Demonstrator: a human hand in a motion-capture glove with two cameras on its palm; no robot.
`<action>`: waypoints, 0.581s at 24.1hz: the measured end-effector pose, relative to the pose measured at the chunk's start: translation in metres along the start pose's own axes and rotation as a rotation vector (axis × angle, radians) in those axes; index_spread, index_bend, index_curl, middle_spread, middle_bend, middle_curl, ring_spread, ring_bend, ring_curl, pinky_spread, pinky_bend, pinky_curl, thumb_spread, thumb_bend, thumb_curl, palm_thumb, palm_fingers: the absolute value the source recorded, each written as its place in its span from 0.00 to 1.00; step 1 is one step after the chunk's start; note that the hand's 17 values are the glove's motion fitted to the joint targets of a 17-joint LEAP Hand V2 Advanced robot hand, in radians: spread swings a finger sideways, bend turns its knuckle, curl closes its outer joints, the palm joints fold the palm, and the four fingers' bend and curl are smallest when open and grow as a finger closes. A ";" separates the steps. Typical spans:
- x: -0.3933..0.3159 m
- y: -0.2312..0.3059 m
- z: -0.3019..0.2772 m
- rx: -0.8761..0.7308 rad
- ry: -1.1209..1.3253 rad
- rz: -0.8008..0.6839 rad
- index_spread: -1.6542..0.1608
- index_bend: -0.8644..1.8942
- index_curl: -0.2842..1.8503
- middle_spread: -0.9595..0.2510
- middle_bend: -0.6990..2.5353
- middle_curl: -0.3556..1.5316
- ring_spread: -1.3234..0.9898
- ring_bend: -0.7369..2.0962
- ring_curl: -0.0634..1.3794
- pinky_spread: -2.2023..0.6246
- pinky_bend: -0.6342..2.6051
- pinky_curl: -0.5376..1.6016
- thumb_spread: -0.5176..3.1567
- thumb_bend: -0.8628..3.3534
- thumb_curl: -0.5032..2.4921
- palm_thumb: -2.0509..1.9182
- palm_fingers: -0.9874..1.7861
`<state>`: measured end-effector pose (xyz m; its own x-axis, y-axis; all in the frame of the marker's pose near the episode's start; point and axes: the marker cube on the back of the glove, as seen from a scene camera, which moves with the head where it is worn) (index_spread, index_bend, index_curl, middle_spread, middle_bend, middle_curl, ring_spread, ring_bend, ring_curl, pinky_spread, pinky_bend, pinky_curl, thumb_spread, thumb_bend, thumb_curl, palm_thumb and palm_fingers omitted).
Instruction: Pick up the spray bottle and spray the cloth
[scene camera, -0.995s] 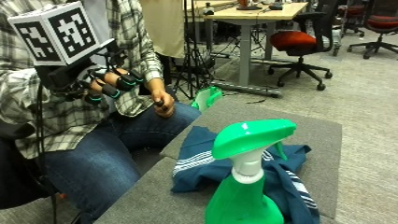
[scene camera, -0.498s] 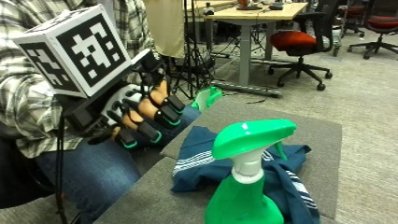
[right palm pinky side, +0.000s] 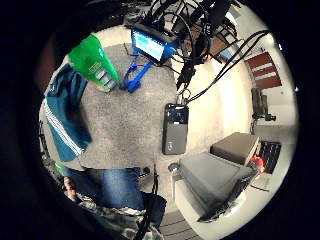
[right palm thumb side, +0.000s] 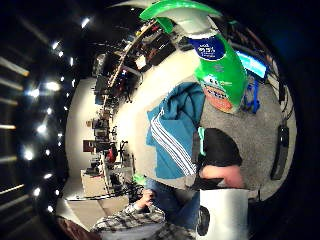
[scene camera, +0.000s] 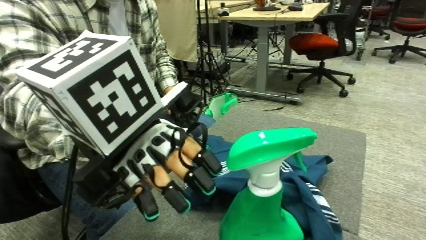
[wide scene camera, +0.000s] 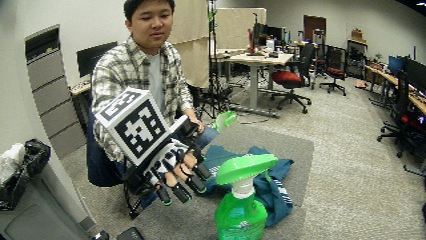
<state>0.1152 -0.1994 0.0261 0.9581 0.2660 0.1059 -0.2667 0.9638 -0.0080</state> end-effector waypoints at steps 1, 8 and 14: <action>0.001 -0.003 0.001 -0.001 -0.003 0.004 0.74 0.37 0.27 0.76 0.27 0.32 0.60 0.39 0.22 0.84 0.33 0.34 0.45 0.24 0.29 0.68 0.46; 0.007 -0.020 0.006 -0.013 -0.036 0.033 0.75 0.37 0.27 0.76 0.27 0.33 0.60 0.39 0.23 0.84 0.33 0.35 0.46 0.23 0.29 0.68 0.45; 0.012 -0.035 0.012 -0.005 -0.092 0.049 0.75 0.37 0.28 0.76 0.27 0.33 0.60 0.39 0.24 0.84 0.33 0.35 0.45 0.22 0.29 0.67 0.45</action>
<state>0.1348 -0.2300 0.0394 0.9302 0.3104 0.1961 -0.3127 0.9496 -0.0202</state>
